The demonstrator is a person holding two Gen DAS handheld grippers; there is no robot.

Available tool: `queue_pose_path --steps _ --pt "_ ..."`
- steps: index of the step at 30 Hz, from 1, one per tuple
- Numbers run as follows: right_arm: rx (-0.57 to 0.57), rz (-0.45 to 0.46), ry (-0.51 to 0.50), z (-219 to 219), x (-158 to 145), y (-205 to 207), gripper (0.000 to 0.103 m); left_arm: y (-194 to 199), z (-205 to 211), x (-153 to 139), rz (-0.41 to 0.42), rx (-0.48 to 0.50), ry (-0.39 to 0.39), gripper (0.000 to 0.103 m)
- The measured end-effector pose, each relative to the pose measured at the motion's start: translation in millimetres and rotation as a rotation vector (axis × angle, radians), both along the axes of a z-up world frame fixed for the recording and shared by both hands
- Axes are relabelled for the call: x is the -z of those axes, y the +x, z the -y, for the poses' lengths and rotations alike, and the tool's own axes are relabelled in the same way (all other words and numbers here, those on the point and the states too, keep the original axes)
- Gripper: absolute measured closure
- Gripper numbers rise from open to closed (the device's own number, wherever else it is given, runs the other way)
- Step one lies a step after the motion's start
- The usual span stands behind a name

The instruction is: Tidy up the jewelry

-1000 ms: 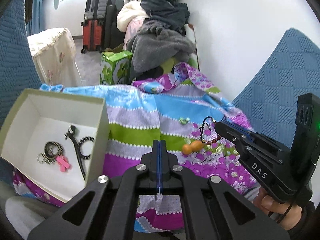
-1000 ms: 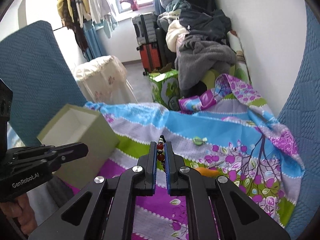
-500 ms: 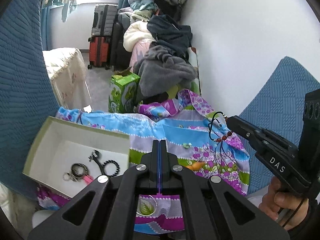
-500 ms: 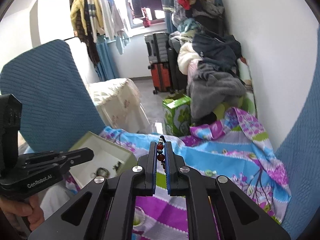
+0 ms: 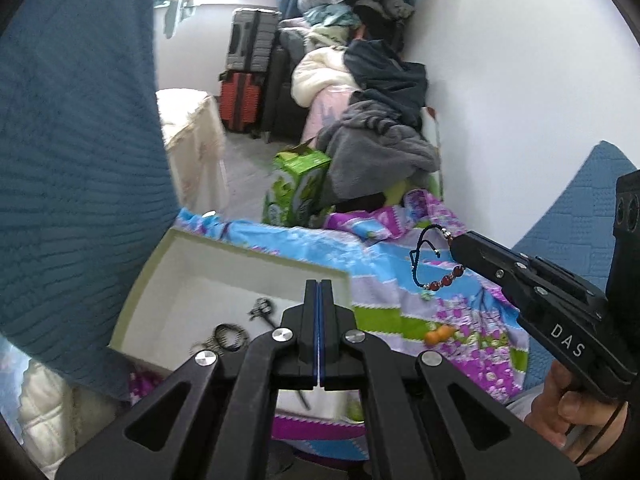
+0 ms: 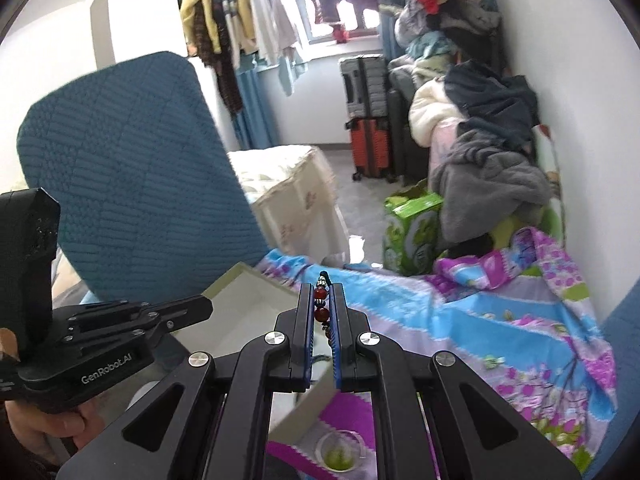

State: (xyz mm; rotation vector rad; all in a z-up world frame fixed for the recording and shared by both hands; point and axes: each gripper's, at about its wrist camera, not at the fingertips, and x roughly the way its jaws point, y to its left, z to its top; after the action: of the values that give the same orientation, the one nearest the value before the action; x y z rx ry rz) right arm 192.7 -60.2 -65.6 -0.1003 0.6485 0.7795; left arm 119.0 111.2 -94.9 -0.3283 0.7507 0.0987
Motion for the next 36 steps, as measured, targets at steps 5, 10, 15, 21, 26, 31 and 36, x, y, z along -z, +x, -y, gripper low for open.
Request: queue_pose_path --steps 5,10,15,21,26,31,36 --pt "-0.043 -0.053 -0.023 -29 29 -5 0.097 -10 -20 23 -0.043 -0.033 -0.002 0.103" --pt "-0.079 -0.108 -0.061 -51 65 -8 0.097 -16 -33 44 -0.076 -0.052 -0.017 0.103" --pt "-0.086 -0.156 -0.083 -62 90 -8 0.097 -18 -36 65 -0.118 -0.063 -0.033 0.103" --pt "-0.092 -0.193 -0.082 -59 99 -7 0.096 -19 -34 70 -0.139 -0.071 -0.028 0.103" --pt "-0.095 -0.164 -0.036 -46 75 -5 0.093 -13 -30 55 -0.129 -0.079 -0.019 0.093" --pt "-0.073 -0.101 0.011 -22 35 -3 0.086 -16 -18 25 -0.056 -0.086 0.001 0.058" --pt "-0.034 -0.037 0.058 9 -5 -3 0.086 -13 8 -6 -0.004 -0.048 0.022 0.058"
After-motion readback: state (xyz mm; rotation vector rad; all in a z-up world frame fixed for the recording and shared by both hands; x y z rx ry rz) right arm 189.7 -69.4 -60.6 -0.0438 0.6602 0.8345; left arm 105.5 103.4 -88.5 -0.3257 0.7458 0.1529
